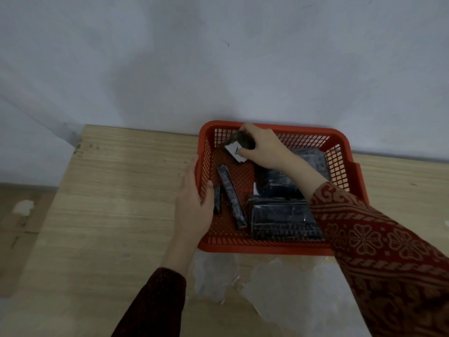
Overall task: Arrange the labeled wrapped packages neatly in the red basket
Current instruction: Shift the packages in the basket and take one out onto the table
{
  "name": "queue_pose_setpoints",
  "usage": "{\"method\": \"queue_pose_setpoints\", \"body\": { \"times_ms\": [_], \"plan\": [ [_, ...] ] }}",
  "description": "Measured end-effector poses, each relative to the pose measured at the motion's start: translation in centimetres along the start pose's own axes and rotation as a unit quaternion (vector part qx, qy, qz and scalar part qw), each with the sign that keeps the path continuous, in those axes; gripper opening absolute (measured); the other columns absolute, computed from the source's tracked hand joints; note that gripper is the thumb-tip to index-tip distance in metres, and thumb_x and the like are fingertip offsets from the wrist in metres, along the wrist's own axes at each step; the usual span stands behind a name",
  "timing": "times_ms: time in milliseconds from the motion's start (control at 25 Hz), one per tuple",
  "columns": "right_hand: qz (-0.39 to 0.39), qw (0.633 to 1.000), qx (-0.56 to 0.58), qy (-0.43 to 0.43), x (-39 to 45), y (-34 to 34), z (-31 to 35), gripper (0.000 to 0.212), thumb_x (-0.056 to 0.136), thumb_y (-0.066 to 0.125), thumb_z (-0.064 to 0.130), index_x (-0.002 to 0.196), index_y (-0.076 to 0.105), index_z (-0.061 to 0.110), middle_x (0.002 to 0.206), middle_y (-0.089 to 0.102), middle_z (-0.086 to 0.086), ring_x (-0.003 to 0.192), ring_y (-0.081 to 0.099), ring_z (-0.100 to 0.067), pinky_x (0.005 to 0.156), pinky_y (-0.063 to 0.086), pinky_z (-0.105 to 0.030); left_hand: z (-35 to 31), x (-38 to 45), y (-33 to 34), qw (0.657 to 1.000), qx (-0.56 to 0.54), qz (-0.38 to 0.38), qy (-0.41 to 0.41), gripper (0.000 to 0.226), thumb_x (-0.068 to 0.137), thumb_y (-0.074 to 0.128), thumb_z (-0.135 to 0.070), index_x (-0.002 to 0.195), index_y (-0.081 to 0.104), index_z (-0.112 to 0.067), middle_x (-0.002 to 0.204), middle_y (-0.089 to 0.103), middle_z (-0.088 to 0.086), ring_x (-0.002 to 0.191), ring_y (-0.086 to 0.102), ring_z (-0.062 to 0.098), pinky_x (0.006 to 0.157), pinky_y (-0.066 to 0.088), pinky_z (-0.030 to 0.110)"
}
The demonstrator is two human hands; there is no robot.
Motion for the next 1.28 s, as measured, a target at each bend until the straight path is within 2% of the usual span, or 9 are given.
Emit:
{"method": "queue_pose_setpoints", "body": {
  "times_ms": [80, 160, 400, 560, 760, 880, 1000, 1120, 1280],
  "plan": [
    [-0.061, 0.997, 0.032, 0.034, -0.6, -0.9, -0.3, 0.030, 0.079, 0.068, 0.012, 0.099, 0.046, 0.010, 0.075, 0.055, -0.001, 0.063, 0.051, -0.015, 0.051, 0.035, -0.028, 0.0, 0.0, 0.1, 1.000, -0.004, 0.002, -0.003, 0.056, 0.099, 0.047, -0.018, 0.151, 0.025, -0.017, 0.149, 0.044, 0.005, 0.133, 0.047, 0.019, 0.111, 0.040, 0.044],
    [-0.100, 0.993, 0.036, 0.044, -1.1, -0.8, 0.0, 0.033, 0.078, 0.068, 0.008, 0.101, 0.044, 0.006, 0.084, 0.059, -0.009, 0.069, 0.055, -0.021, 0.054, 0.040, -0.029, 0.0, 0.0, 0.0, 1.000, -0.001, 0.002, -0.005, 0.056, 0.099, 0.047, -0.019, 0.151, 0.025, -0.017, 0.149, 0.044, 0.004, 0.133, 0.046, 0.018, 0.111, 0.040, 0.043],
    [-0.106, 0.978, 0.059, 0.171, -0.9, 2.3, -1.9, 0.033, 0.089, 0.063, 0.017, 0.111, 0.050, -0.004, 0.107, 0.063, -0.023, 0.083, 0.055, -0.023, 0.064, 0.039, -0.027, -0.2, 0.0, -0.1, 1.000, 0.000, 0.002, -0.002, 0.057, 0.099, 0.048, -0.017, 0.151, 0.025, -0.016, 0.149, 0.044, 0.005, 0.133, 0.046, 0.018, 0.111, 0.040, 0.043],
    [-0.138, 0.953, 0.126, 0.240, -1.2, 2.8, -2.9, 0.038, 0.092, 0.058, 0.014, 0.119, 0.041, -0.007, 0.118, 0.058, -0.025, 0.099, 0.060, -0.033, 0.067, 0.042, -0.027, -0.1, 0.0, -0.2, 1.000, 0.001, -0.003, 0.001, 0.057, 0.098, 0.049, -0.015, 0.150, 0.026, -0.014, 0.149, 0.044, 0.006, 0.134, 0.045, 0.019, 0.112, 0.039, 0.043],
    [-0.181, 0.888, 0.249, 0.341, -3.0, 4.2, -4.5, 0.041, 0.097, 0.047, 0.011, 0.129, 0.028, -0.006, 0.132, 0.048, -0.028, 0.115, 0.054, -0.037, 0.093, 0.049, -0.038, -0.3, 0.0, -0.3, 1.000, -0.002, -0.007, 0.004, 0.057, 0.097, 0.049, -0.015, 0.149, 0.028, -0.017, 0.147, 0.046, 0.003, 0.131, 0.047, 0.017, 0.110, 0.041, 0.041],
    [-0.201, 0.929, 0.096, 0.296, -2.9, 3.9, -2.4, 0.035, 0.098, 0.044, 0.010, 0.127, 0.030, -0.003, 0.128, 0.050, -0.024, 0.108, 0.054, -0.031, 0.082, 0.047, -0.033, -0.3, 0.0, -0.4, 1.000, -0.004, -0.009, 0.006, 0.057, 0.097, 0.050, -0.015, 0.149, 0.028, -0.015, 0.147, 0.046, 0.004, 0.130, 0.047, 0.016, 0.110, 0.041, 0.039],
    [-0.162, 0.946, -0.167, 0.225, -2.2, 3.7, -0.1, 0.043, 0.096, 0.048, 0.015, 0.132, 0.032, -0.001, 0.135, 0.042, -0.021, 0.122, 0.043, -0.035, 0.097, 0.043, -0.038, -0.3, -0.1, -0.4, 1.000, -0.005, -0.011, 0.008, 0.057, 0.097, 0.050, -0.014, 0.150, 0.028, -0.013, 0.148, 0.044, 0.005, 0.133, 0.045, 0.016, 0.112, 0.038, 0.039],
    [-0.092, 0.959, -0.190, 0.189, -2.0, 4.5, -0.4, 0.053, 0.094, 0.051, 0.016, 0.139, 0.025, 0.006, 0.134, 0.039, -0.021, 0.114, 0.048, -0.039, 0.087, 0.047, -0.042, -0.3, 0.0, -0.3, 1.000, -0.013, -0.010, 0.009, 0.056, 0.097, 0.049, -0.013, 0.150, 0.028, -0.012, 0.150, 0.042, 0.006, 0.136, 0.043, 0.018, 0.114, 0.036, 0.041],
    [-0.005, 0.957, -0.248, 0.149, -2.1, 6.3, -0.8, 0.038, 0.096, 0.050, 0.024, 0.127, 0.040, 0.004, 0.129, 0.048, -0.023, 0.115, 0.049, -0.039, 0.087, 0.048, -0.043, -0.1, 0.1, -0.3, 1.000, -0.010, -0.010, 0.008, 0.056, 0.097, 0.050, -0.013, 0.149, 0.029, -0.013, 0.149, 0.044, 0.007, 0.134, 0.046, 0.020, 0.112, 0.039, 0.043]
  ]
}}
Point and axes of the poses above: each hand's wrist, its own x-axis towards the middle knuckle, its own y-axis out of the palm, z = x × y, the point moved 10 cm from there along x, towards the middle knuckle
